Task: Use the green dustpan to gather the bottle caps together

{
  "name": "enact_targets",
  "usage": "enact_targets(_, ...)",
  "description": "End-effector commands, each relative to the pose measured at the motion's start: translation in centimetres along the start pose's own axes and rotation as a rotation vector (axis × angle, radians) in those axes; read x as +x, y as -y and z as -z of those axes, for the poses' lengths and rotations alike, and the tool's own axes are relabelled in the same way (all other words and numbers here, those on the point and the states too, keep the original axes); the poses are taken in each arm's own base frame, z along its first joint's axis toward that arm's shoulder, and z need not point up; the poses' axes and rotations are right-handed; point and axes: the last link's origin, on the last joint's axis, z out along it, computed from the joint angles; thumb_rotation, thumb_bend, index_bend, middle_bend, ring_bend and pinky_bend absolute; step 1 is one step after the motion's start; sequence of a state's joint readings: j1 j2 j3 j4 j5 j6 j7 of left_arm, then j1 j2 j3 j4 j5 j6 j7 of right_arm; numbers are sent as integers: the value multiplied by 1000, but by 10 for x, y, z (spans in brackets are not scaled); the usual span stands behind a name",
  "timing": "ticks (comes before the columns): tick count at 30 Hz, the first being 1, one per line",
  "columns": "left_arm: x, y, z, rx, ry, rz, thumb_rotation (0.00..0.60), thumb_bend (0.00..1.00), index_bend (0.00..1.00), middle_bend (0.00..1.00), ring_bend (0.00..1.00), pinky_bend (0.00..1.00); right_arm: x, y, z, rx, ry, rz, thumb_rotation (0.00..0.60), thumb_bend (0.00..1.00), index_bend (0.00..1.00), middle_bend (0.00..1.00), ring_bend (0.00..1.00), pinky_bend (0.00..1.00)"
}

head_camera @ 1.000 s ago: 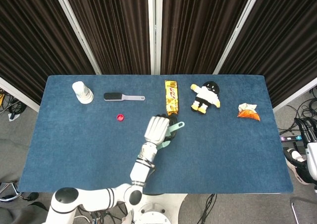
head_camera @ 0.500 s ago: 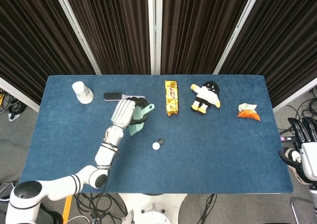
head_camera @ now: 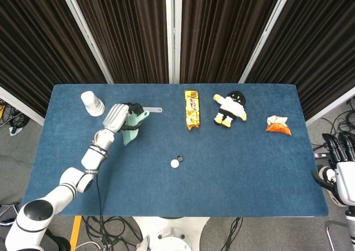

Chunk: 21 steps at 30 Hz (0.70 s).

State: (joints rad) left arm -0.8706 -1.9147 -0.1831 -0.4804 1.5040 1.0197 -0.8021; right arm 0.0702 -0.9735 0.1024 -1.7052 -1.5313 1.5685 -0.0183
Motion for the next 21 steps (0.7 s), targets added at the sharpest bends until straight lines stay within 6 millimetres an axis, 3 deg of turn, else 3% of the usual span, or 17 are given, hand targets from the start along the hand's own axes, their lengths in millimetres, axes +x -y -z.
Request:
enact_targets(1, -13, 5, -2, 16, 68, 21, 600, 402, 586, 643, 467, 458, 0, 3, 2, -3, 2, 3, 600, 122, 16, 115, 0, 31)
enact_targets(8, -19, 2, -10, 8, 101, 52, 600, 403, 588, 646, 466, 443, 1, 10, 5, -9, 3, 18, 600, 122, 16, 115, 0, 31)
enact_targets(21, -39, -25, -25, -56, 176, 170, 600, 403, 588, 646, 465, 422, 3, 15, 8, -23, 6, 30, 600, 122, 16, 115, 0, 31)
